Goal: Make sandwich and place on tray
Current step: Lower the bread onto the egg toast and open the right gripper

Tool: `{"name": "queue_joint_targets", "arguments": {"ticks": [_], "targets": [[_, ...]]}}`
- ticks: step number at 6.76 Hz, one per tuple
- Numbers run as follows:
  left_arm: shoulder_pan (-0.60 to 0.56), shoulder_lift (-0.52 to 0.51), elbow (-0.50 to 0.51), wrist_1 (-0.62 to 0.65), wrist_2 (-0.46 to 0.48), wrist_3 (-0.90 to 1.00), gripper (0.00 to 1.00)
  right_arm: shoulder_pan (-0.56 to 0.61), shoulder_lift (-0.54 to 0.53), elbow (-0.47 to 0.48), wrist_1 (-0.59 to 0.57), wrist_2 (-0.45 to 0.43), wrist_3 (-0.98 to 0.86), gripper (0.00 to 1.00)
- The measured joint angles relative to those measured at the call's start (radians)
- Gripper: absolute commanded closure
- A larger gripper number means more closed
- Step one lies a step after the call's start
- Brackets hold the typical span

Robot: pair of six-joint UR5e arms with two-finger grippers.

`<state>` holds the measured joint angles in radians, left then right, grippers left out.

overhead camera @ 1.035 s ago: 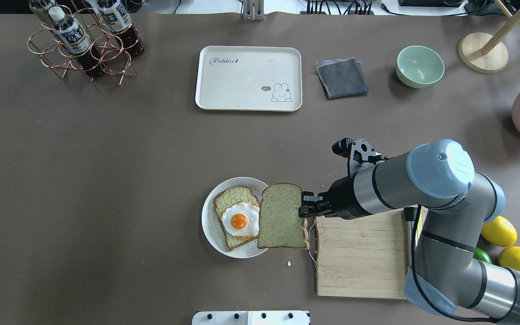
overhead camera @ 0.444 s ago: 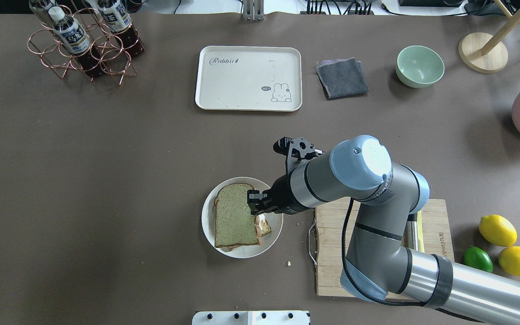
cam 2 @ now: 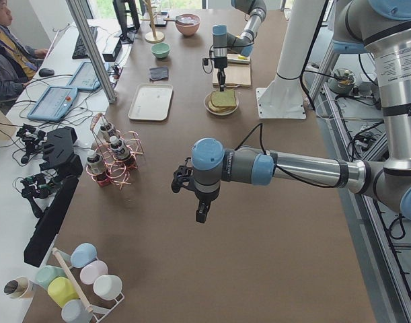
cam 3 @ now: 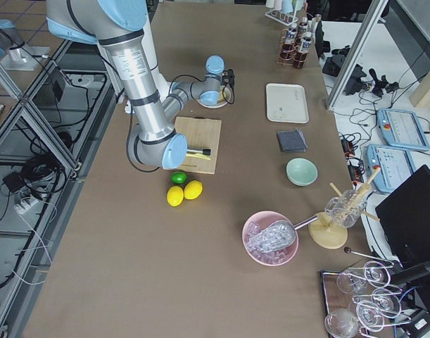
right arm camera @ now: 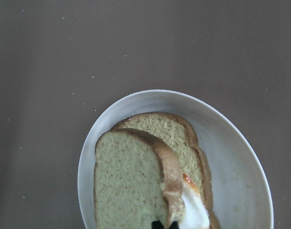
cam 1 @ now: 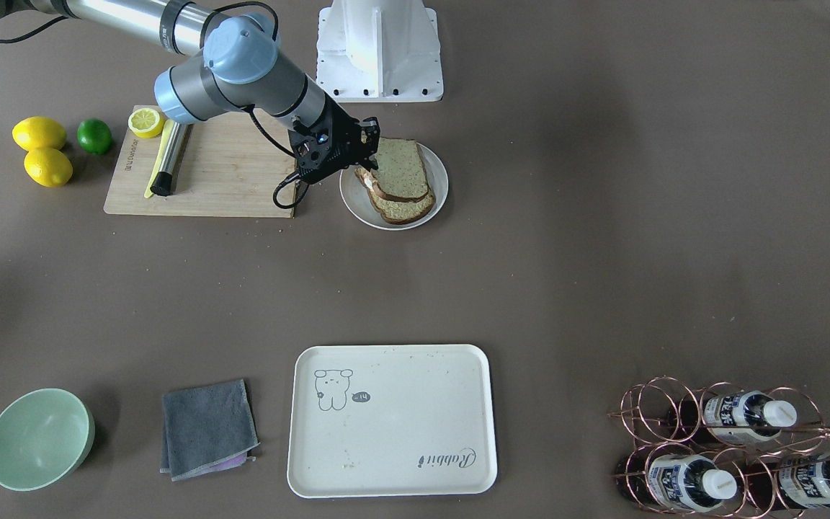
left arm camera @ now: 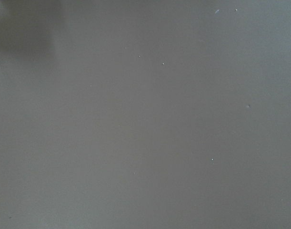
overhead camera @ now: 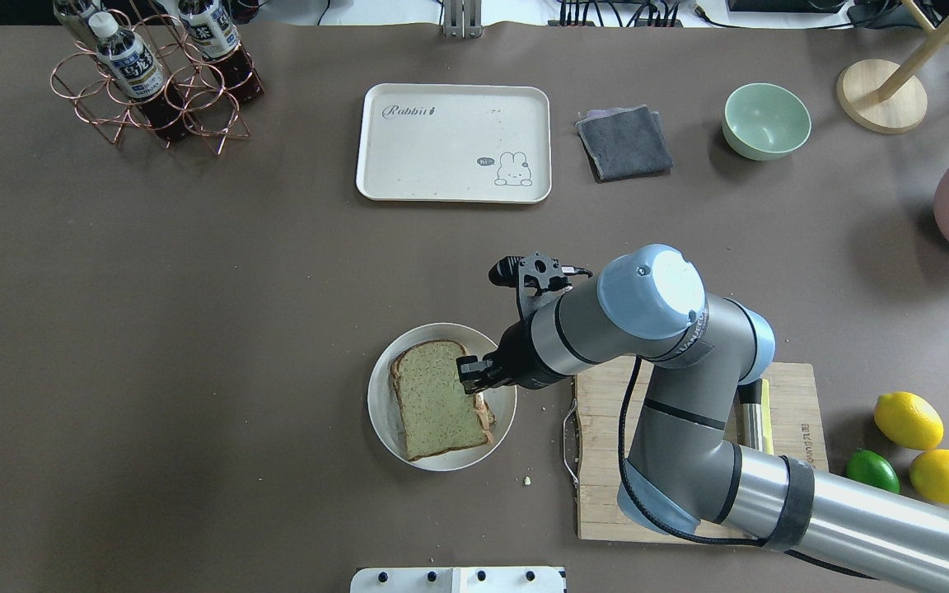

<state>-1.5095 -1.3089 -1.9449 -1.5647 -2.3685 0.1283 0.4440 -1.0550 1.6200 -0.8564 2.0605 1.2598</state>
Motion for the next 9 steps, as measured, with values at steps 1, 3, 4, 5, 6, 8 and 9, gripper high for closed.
{"name": "queue_joint_targets", "arguments": {"ticks": [1,3,4,5,6,8,9], "targets": [[0.000,0.001,0.000,0.000,0.000,-0.001,0.02,0.000,0.000,-0.051,0.080,0.005,0.001,0.24],[-0.003,0.007,-0.002,0.000,0.000,-0.007,0.02,-0.001,0.001,-0.086,0.142,0.005,0.044,0.01],[-0.004,0.008,-0.003,0.000,0.000,-0.017,0.02,0.000,0.002,-0.086,0.148,0.002,0.086,0.00],[0.002,-0.001,-0.003,-0.002,-0.005,-0.073,0.02,0.008,0.002,-0.081,0.148,0.003,0.106,0.00],[0.031,-0.030,-0.004,-0.005,-0.028,-0.184,0.02,0.033,0.001,-0.069,0.137,0.017,0.114,0.00],[0.148,-0.083,-0.049,-0.044,-0.068,-0.454,0.04,0.132,-0.011,-0.026,0.063,0.121,0.120,0.00],[0.226,-0.101,-0.085,-0.085,-0.073,-0.608,0.07,0.193,-0.022,-0.011,0.022,0.181,0.119,0.00]]}}
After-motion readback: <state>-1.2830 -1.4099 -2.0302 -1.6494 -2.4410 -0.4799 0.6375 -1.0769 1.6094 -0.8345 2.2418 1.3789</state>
